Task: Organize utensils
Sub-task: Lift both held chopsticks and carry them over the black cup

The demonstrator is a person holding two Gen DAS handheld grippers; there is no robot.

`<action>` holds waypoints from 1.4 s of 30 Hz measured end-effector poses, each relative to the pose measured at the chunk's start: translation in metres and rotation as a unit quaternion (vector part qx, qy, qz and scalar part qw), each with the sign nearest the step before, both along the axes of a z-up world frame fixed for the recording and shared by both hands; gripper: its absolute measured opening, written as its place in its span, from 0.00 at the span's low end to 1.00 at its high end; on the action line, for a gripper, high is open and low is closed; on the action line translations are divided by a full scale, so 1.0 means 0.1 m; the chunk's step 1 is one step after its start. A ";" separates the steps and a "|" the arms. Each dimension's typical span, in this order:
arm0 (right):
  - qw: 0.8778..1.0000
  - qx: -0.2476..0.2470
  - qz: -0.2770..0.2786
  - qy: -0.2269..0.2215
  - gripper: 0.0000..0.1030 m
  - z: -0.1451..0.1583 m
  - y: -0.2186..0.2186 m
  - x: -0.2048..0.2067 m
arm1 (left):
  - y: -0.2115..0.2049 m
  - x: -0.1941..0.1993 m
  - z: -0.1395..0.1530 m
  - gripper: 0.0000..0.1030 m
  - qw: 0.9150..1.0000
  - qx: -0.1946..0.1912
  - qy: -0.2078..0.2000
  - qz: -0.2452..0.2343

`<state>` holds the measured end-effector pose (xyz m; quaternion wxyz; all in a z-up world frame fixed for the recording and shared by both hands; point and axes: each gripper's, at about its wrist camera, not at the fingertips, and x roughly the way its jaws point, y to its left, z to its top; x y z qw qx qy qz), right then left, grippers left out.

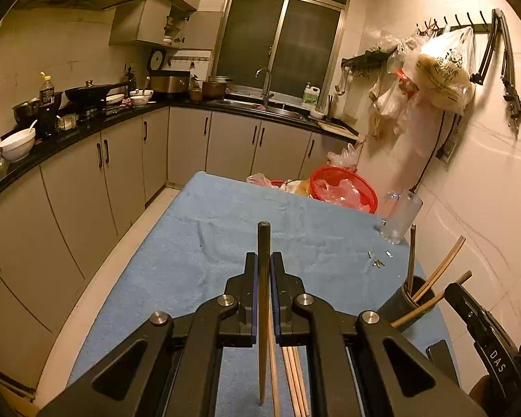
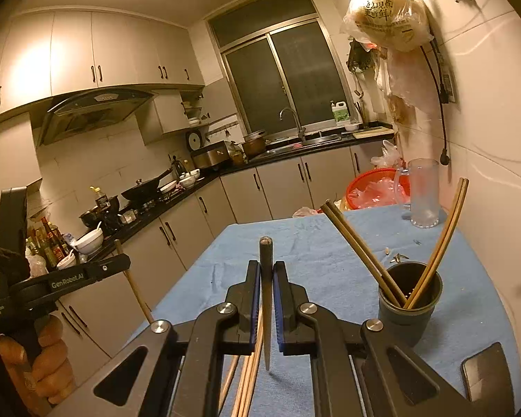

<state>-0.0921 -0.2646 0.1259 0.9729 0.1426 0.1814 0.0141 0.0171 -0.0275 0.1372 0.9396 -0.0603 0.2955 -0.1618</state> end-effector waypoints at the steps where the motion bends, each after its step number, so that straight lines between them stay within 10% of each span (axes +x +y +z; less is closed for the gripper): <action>1: 1.000 0.000 0.000 0.000 0.07 0.00 0.00 0.00 | -0.01 -0.02 0.01 0.07 1.000 0.000 -0.001 0.002; 42: 0.996 0.047 -0.054 -0.047 0.07 0.30 -0.67 -0.46 | -0.56 -0.23 0.40 0.07 0.997 0.001 -0.017 -0.075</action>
